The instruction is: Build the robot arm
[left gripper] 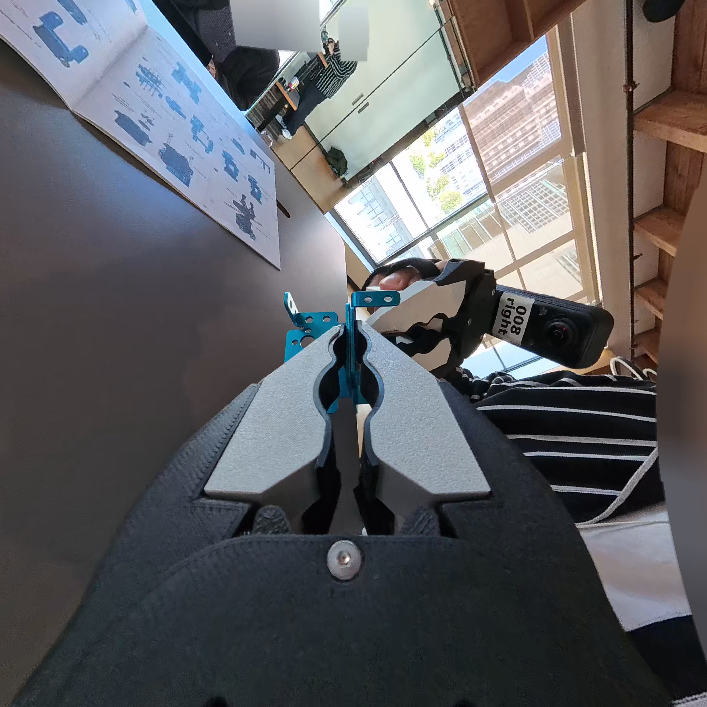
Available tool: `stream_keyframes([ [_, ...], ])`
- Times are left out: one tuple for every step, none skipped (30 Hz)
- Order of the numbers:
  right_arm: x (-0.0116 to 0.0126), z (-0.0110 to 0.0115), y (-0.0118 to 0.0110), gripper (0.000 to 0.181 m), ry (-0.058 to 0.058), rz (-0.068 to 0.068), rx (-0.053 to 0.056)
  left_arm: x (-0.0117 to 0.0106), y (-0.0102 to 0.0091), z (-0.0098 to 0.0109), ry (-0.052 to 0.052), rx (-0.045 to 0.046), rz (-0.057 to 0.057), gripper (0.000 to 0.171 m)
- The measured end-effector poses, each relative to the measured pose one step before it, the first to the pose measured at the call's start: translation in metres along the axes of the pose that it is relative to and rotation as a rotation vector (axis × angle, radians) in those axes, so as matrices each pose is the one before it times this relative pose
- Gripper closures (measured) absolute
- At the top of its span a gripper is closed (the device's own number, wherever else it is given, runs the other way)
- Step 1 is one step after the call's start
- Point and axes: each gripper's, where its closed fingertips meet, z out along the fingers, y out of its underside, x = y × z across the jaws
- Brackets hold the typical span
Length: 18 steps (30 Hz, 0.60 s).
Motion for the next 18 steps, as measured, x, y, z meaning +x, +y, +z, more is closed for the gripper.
stream_keyframes([
  [-0.0005, -0.00015, -0.00009, 0.166, -0.0042, 0.0098, 0.0012, -0.00003, 0.00027, 0.00006, 0.0004, -0.00212, -0.0006, 0.169],
  [0.00007, -0.00006, 0.0, 0.167, -0.0012, 0.0117, 0.0009, -0.00001, 0.00012, 0.00002, 0.0006, -0.00001, -0.0009, 0.169],
  [0.00014, 0.00021, 0.00001, 0.166, 0.0003, 0.013, 0.0002, -0.00022, -0.00021, -0.00009, -0.0007, 0.00137, -0.0004, 0.169],
  [0.00084, 0.00011, -0.00015, 0.166, 0.0068, 0.0077, -0.0024, -0.00024, -0.00029, -0.00015, -0.0013, 0.00215, 0.0005, 0.17],
  [0.00222, 0.00005, -0.00059, 0.165, 0.023, -0.0085, -0.0007, 0.00014, -0.00121, -0.00049, 0.0021, 0.00688, -0.0038, 0.169],
  [0.00265, 0.00015, -0.00102, 0.161, 0.0272, -0.0174, 0.0026, 0.00076, -0.00127, -0.00066, 0.0075, 0.00676, -0.0081, 0.17],
  [-0.00051, 0.00075, -0.00011, 0.16, 0.0003, -0.0125, -0.0021, 0.00004, 0.00036, -0.00042, 0.0015, -0.00366, -0.0047, 0.169],
  [-0.00201, 0.00084, 0.00054, 0.159, -0.0151, -0.0059, -0.0036, -0.00084, 0.00124, 0.00002, -0.0071, -0.00638, 0.0037, 0.169],
  [-0.00163, 0.00033, 0.00032, 0.161, -0.0127, -0.0092, 0.0035, -0.00062, 0.00103, 0.00001, -0.0067, -0.00211, 0.0032, 0.169],
  [-0.00155, -0.00027, 0.00007, 0.162, -0.0127, -0.0013, 0.006, -0.00047, 0.00119, -0.00016, -0.0022, -0.00427, -0.0021, 0.169],
  [-0.00087, -0.00065, 0.00032, 0.163, -0.0128, 0.0094, 0.0012, -0.00025, 0.00129, 0.00005, 0.0038, -0.00455, -0.0096, 0.169],
  [0.00057, -0.00158, -0.00147, 0.164, 0.001, 0.0109, 0.0102, 0.0012, 0.00001, -0.00015, 0.0195, 0.00373, -0.0237, 0.169],
  [0.00068, -0.00163, -0.00347, 0.165, 0.0088, 0.0071, 0.0228, 0.00329, -0.00108, -0.00053, 0.0379, 0.00577, -0.0255, 0.169],
  [0.00044, -0.00099, -0.00223, 0.165, 0.0108, 0.0031, 0.0119, 0.00308, -0.00078, -0.00042, 0.0346, -0.00035, -0.0139, 0.169],
  [-0.00005, -0.00013, -0.00002, 0.166, 0.0107, -0.0046, -0.001, 0.00094, -0.00029, -0.00007, 0.0169, -0.00225, -0.0014, 0.169],
  [-0.00075, 0.00008, 0.00049, 0.166, 0.0085, -0.0087, -0.002, -0.00019, 0.00032, 0.00016, 0.0058, -0.00461, 0.0049, 0.169],
  [-0.0011, -0.0003, -0.00004, 0.167, 0.0072, -0.0047, 0.0038, 0.00013, 0.00062, 0.0003, 0.0083, -0.00405, 0.0019, 0.169],
  [-0.00041, -0.00081, -0.00079, 0.167, 0.0098, 0.005, 0.0103, 0.00116, 0.00051, 0.00009, 0.0183, -0.00067, -0.0098, 0.168],
])
